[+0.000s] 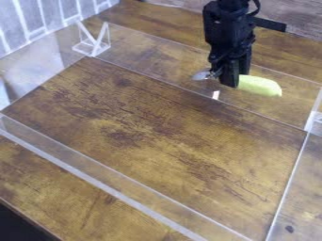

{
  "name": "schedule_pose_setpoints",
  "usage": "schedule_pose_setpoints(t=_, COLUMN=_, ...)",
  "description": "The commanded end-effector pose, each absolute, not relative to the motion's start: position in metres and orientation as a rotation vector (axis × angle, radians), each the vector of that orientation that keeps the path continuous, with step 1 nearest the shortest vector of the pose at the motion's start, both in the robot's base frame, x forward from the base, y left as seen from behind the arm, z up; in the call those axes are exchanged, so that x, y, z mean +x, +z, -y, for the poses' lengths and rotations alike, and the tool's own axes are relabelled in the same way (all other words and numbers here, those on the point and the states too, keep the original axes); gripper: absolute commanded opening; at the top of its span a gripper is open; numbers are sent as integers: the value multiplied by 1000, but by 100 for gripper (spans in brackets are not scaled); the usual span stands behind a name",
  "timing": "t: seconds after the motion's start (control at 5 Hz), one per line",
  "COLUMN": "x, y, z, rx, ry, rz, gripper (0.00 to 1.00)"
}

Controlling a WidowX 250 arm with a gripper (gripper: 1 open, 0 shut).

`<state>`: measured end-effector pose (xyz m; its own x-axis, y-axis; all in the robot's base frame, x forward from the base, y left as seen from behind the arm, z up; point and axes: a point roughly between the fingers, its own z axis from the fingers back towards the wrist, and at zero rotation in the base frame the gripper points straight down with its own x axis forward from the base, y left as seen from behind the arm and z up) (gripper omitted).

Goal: Move the green spoon to the left

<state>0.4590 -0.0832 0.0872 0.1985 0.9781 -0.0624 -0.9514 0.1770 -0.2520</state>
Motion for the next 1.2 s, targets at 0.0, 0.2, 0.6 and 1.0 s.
schedule_pose_setpoints(t=0.0, x=457, y=112, z=77, rx=-318, ry=1337, rz=178, gripper=0)
schedule_pose_setpoints(t=0.2, x=459, y=105, z=75, rx=-324, ry=1284, rz=175, gripper=0)
schedule_pose_setpoints(t=0.6, x=459, y=102, z=60, rx=-315, ry=1355, rz=217, gripper=0)
schedule_pose_setpoints(t=1.0, x=463, y=119, z=79, rx=-318, ry=1226, rz=212, gripper=0)
